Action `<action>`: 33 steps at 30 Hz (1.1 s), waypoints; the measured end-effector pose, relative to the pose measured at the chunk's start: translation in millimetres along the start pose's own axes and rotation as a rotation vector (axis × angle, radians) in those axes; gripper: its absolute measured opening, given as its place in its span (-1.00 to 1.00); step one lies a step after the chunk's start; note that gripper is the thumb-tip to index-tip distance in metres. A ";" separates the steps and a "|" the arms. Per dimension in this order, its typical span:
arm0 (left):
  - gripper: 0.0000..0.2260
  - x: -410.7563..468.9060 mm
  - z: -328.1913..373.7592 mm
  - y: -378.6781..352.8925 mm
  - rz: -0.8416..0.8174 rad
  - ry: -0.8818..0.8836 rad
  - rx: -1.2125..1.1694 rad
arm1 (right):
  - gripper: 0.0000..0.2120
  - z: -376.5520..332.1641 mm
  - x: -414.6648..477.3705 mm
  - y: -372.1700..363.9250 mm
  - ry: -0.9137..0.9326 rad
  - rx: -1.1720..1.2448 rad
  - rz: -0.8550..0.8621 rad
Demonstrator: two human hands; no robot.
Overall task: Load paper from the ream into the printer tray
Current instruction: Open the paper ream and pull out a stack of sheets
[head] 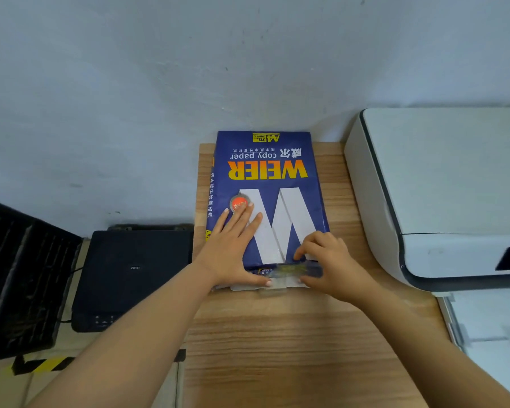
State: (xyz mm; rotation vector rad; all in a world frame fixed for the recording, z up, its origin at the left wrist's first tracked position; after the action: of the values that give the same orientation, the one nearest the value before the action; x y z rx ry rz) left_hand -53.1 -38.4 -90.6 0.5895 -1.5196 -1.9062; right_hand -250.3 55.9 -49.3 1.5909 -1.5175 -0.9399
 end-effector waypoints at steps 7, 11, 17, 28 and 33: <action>-0.17 -11.0 1.5 12.5 -0.011 -0.016 -0.126 | -0.96 -1.7 1.5 3.2 0.015 0.033 0.122; -0.40 -10.2 6.3 20.9 0.057 -0.047 -0.226 | -0.97 -2.8 1.9 8.0 -0.109 0.162 0.220; -0.66 -1.9 10.1 26.2 0.105 -0.017 -0.226 | -0.93 -12.8 4.2 8.0 0.083 0.070 0.300; -0.65 -2.0 16.5 32.5 0.118 0.093 -0.209 | -0.90 -7.7 6.3 -12.5 0.223 -0.177 0.238; -0.64 -2.7 15.8 31.8 0.097 0.121 -0.226 | -0.83 -2.8 7.9 -12.4 0.213 -0.157 0.230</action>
State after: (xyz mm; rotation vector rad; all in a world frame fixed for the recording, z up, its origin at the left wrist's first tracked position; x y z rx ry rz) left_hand -55.9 -30.1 -56.1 0.5105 -1.2148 -1.8987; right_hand -241.8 48.5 -59.1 1.3273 -1.4055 -0.7181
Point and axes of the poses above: each hand's wrist, its own x-axis towards the middle knuckle, its own y-axis out of the back of the hand, z = x × y, the point moved 3 cm from there along x, towards the middle knuckle, and after that the axes turned 15 degrees about z, right-handed, at the moved point
